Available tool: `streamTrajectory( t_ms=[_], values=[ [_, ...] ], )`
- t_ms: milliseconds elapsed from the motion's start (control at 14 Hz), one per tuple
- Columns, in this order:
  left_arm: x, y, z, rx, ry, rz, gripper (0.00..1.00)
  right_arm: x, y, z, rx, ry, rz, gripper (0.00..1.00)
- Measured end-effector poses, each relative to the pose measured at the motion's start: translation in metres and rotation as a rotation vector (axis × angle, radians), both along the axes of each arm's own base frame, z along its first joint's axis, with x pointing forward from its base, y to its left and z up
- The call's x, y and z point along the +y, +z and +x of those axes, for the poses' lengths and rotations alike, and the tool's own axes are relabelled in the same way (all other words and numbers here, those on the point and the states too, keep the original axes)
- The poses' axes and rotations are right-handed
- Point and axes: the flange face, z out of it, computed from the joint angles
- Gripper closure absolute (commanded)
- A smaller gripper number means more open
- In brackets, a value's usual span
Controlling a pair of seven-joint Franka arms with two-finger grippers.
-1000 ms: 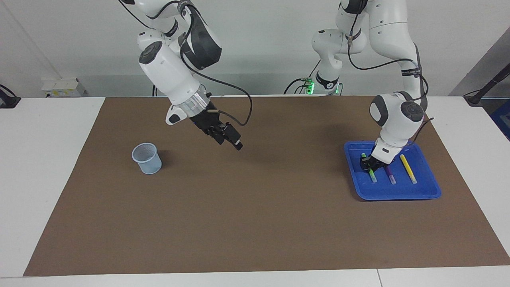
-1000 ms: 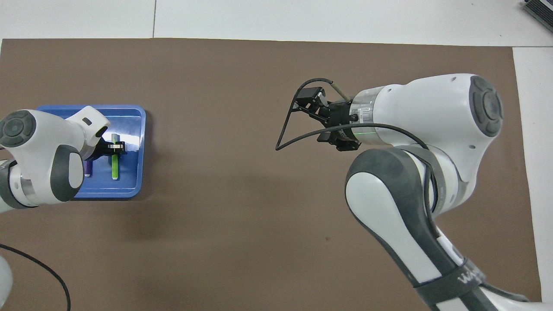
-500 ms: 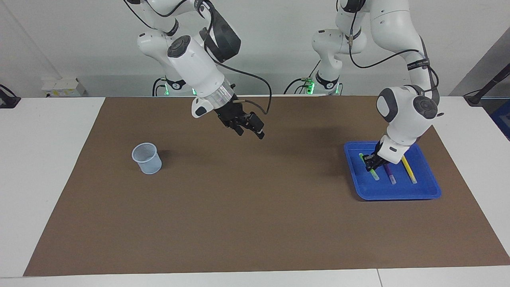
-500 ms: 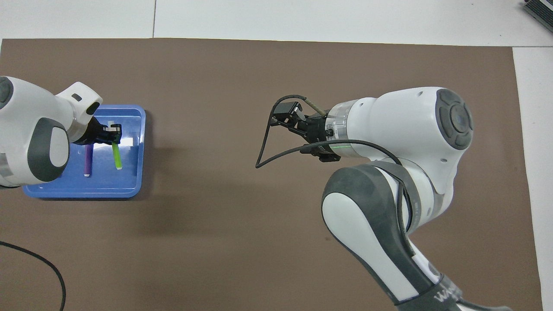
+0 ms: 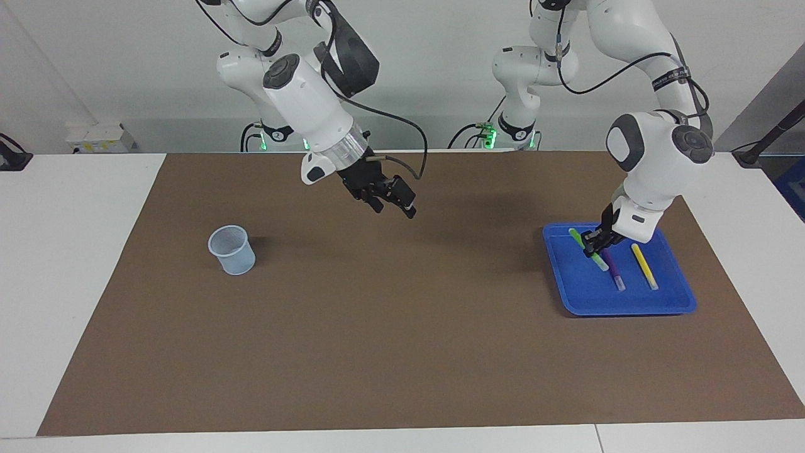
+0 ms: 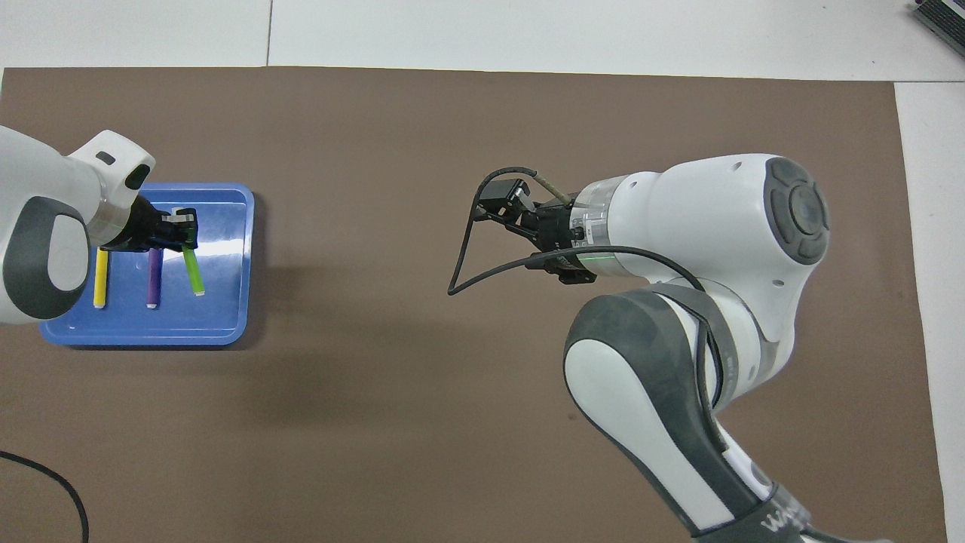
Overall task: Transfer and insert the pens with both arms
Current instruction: 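Lift the green pen with the left gripper while the right gripper approaches, then grasp the green pen's free end with the right gripper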
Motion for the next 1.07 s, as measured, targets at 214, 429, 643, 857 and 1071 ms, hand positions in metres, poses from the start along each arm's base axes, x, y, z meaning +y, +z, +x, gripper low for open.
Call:
streamTrajectory(
  t_ms=[214, 429, 643, 857, 1071],
  values=[
    [-0.011, 0.019, 0.006, -0.015, 0.265, -0.045, 1.00, 0.000, 0.001, 0.000, -0.001, 0.000, 0.000, 0.00],
    [-0.020, 0.049, 0.015, -0.028, 0.511, -0.133, 1.00, 0.000, 0.014, -0.004, -0.022, 0.002, 0.007, 0.00],
    [-0.027, 0.080, 0.018, -0.008, 0.746, -0.215, 1.00, 0.013, 0.027, -0.009, -0.056, -0.023, 0.083, 0.00],
    [-0.036, 0.113, 0.013, 0.050, 0.962, -0.377, 1.00, 0.028, 0.039, -0.009, -0.125, -0.124, 0.227, 0.00],
    [-0.044, 0.144, 0.001, 0.145, 1.097, -0.530, 1.00, 0.041, 0.042, -0.011, -0.179, -0.208, 0.321, 0.00]
  ],
)
